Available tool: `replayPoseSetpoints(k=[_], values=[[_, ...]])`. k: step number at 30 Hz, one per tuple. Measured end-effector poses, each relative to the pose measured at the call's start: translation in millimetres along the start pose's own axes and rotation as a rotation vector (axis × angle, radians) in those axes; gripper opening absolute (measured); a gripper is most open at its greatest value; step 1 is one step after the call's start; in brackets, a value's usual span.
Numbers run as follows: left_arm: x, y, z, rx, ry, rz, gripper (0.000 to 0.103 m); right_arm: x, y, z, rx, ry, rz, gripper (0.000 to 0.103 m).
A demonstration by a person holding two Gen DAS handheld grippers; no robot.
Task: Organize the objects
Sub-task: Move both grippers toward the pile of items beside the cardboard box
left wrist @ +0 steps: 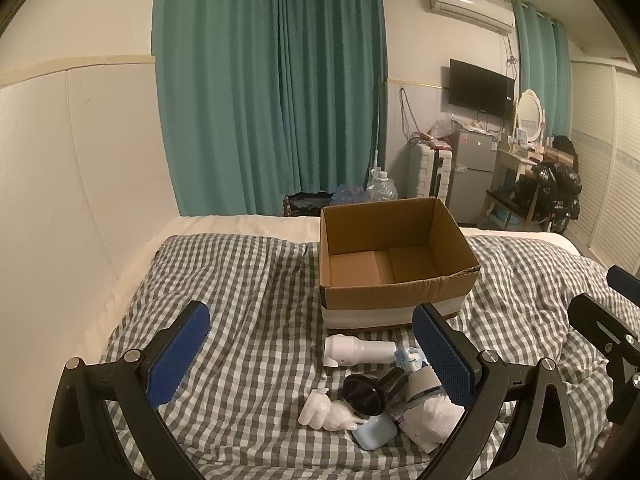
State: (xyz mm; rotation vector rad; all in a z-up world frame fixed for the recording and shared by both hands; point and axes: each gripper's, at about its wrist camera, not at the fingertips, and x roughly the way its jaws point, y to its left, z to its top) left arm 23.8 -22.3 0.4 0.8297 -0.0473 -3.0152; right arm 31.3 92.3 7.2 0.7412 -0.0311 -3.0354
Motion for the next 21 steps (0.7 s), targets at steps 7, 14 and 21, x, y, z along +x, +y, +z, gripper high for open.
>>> replayPoseSetpoints(k=[7,14,21], values=[[0,2,-1,0.004,-0.001,-0.012,0.103,-3,2,0,-0.003,-0.011,0.005,0.103],[7,4,-5,0.008,0.007,0.001,0.103,4,5,-4,-0.032,-0.01,0.006,0.103],[29,8,-17,0.025,0.054,0.019,0.103,24,1,-16,-0.03,0.04,0.038,0.103]])
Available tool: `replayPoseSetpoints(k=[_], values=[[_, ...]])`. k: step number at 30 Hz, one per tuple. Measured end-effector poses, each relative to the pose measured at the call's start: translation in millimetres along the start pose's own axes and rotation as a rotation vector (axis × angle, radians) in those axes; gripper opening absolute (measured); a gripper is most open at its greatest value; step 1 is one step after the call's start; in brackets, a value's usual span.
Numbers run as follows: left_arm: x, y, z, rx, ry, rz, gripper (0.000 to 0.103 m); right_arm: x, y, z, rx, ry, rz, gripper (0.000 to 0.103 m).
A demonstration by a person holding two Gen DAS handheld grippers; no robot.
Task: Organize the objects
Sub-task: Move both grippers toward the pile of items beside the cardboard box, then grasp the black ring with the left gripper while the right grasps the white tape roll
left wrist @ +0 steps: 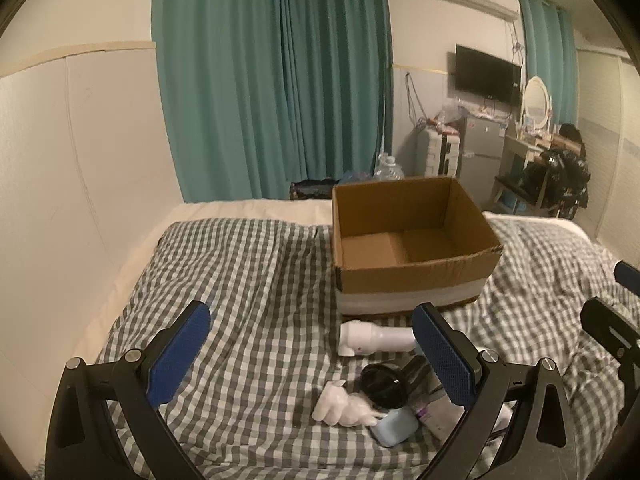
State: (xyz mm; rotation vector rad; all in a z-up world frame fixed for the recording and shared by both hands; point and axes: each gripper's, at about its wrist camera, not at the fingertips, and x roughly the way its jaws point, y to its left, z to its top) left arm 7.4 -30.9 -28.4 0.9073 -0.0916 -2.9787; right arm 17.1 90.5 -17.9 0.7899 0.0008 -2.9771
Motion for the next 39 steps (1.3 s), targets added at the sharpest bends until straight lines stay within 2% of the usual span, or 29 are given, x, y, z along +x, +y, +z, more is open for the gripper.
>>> replayPoseSetpoints(k=[4,8,12,20,28,34,35,36,39], values=[[22,0,-8,-0.003,0.074,-0.058,0.103,16,3,-10,-0.016,0.043,0.022,0.103],[42,-5,-19,0.023,0.135,-0.051,0.102,38,6,-27,-0.034,0.109,0.032,0.103],[61,-12,-28,0.018,0.209,-0.116,0.102,58,2,-44,-0.031,0.173,0.04,0.103],[94,-46,-46,0.126,0.308,-0.147,0.102,89,-4,-75,-0.015,0.29,0.073,0.103],[125,-59,-58,0.164,0.422,-0.201,0.099,106,-4,-89,-0.016,0.341,0.099,0.103],[135,-64,-63,0.179,0.457,-0.222,0.086,115,-17,-81,-0.008,0.332,0.084,0.101],[135,-65,-63,0.185,0.456,-0.226,0.08,118,-18,-79,-0.011,0.336,0.082,0.098],[135,-67,-64,0.191,0.456,-0.238,0.068,123,-19,-78,-0.012,0.341,0.085,0.096],[137,-73,-66,0.215,0.468,-0.274,0.049,134,-20,-76,-0.003,0.361,0.112,0.077]])
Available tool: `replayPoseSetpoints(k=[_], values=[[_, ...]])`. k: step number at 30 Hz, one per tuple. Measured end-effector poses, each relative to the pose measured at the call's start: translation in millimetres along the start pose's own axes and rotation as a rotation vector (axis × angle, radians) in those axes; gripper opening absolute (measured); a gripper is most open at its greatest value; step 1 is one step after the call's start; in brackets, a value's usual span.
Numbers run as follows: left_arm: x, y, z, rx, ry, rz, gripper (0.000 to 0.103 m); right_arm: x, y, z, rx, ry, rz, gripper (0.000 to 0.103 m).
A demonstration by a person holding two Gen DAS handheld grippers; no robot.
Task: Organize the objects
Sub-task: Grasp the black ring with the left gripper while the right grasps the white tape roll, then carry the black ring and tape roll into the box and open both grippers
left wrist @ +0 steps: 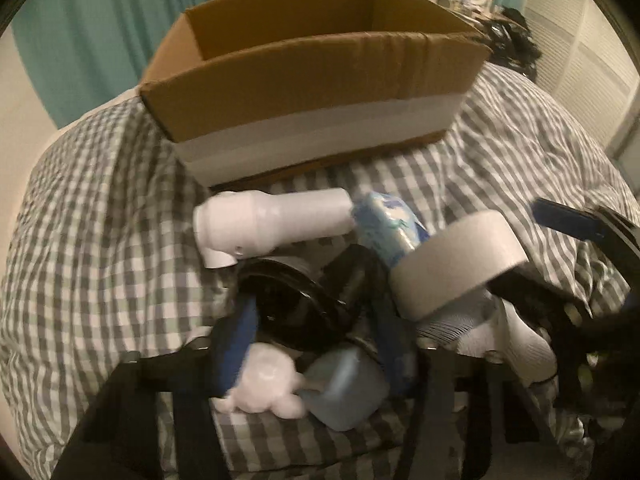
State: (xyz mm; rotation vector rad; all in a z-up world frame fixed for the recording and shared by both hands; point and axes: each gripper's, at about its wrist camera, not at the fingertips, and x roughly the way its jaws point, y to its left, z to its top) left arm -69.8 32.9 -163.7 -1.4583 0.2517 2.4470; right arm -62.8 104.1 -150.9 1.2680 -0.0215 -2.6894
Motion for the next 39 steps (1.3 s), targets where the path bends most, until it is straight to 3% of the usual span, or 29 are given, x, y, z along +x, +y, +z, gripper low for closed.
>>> replayPoseSetpoints(k=[3,4,5,14,26,39], values=[[1,-2,0,0.011,0.003,-0.024,0.032,12,-1,1,0.007,0.029,0.051,0.047],[1,-3,0,0.013,0.0,-0.027,0.03,15,-1,1,0.009,0.037,0.059,0.03],[0,-3,0,0.015,-0.004,-0.034,0.025,17,0,0,0.005,0.039,0.051,0.024],[-14,5,-2,-0.019,-0.049,-0.063,0.018,-3,4,1,-0.027,-0.024,0.027,0.021],[-33,13,-6,-0.068,-0.104,-0.032,0.012,-45,5,12,-0.015,-0.113,-0.01,0.012],[-78,11,-12,-0.108,-0.222,0.056,0.012,-95,2,21,-0.01,-0.19,-0.018,0.009]])
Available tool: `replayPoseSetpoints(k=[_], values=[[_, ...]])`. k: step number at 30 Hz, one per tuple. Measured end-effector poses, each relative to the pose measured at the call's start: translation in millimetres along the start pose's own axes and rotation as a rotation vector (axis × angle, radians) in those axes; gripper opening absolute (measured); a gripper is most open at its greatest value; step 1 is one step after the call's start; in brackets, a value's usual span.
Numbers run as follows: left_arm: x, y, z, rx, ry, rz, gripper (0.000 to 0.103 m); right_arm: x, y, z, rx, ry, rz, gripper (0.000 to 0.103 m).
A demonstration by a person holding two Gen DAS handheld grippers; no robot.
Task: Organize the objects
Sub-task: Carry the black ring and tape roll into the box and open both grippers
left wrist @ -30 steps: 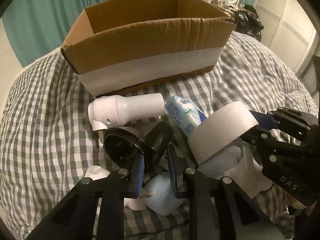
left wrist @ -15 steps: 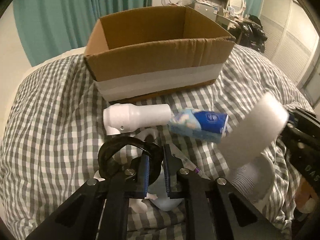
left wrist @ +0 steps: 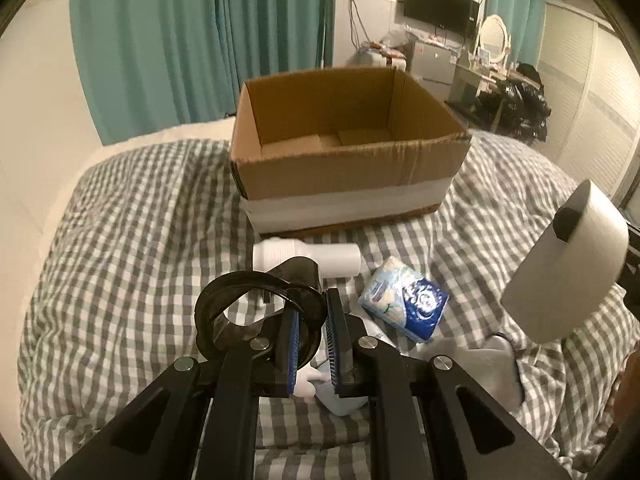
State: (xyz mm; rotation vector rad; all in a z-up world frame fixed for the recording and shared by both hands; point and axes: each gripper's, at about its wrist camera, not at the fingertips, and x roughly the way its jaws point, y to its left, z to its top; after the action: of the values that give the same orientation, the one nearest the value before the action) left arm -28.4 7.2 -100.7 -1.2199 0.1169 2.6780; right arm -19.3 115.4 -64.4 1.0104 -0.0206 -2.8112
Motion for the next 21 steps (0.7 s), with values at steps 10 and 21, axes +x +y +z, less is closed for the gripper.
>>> replayPoseSetpoints(k=[10,21], values=[[-34,-7,25,-0.017,-0.068,-0.009,0.012,-23,-5,28,-0.01,-0.04,-0.014,0.009],[-62,4,86,-0.057,-0.185,0.016,0.012,-22,-7,77,-0.024,-0.085,0.004,0.009]])
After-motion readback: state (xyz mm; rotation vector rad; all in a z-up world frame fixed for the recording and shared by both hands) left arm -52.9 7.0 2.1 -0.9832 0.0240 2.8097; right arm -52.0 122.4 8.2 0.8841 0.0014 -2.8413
